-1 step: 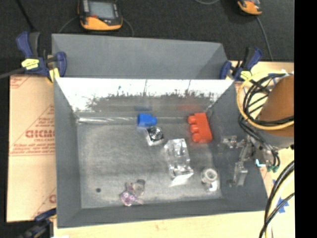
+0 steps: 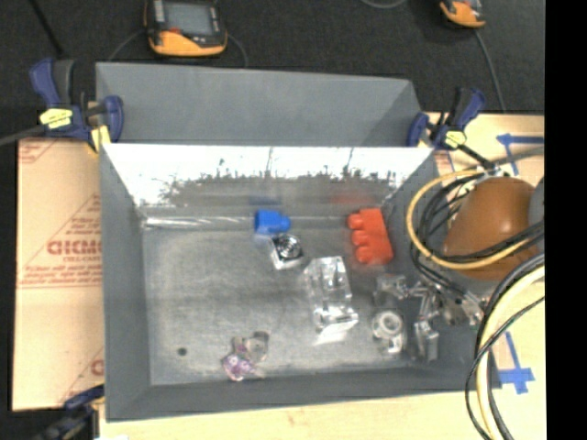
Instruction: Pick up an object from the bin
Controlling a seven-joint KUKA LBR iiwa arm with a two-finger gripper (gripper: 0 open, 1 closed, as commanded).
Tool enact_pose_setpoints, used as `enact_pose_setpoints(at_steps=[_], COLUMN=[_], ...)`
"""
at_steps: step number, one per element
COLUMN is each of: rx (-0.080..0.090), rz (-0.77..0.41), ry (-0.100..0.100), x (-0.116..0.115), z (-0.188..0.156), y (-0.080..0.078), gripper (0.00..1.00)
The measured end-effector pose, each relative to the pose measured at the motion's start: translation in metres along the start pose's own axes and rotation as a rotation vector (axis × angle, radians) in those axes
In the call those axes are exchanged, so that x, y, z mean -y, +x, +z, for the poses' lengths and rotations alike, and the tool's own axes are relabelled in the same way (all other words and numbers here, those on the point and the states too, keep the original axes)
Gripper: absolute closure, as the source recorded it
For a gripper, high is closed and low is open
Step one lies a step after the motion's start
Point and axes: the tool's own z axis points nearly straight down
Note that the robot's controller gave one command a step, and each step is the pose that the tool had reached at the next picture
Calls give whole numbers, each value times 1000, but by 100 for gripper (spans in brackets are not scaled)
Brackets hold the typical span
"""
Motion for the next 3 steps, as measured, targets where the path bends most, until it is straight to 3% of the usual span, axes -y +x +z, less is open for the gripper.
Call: enact_pose_setpoints(at_steps=[1, 2, 3], rx=[6, 13, -1], rz=[-4, -22, 103], ry=[4, 7, -4], x=[1, -14, -35], z=[-5, -172, -78], y=[-2, -30, -30], gripper=[100, 100, 100])
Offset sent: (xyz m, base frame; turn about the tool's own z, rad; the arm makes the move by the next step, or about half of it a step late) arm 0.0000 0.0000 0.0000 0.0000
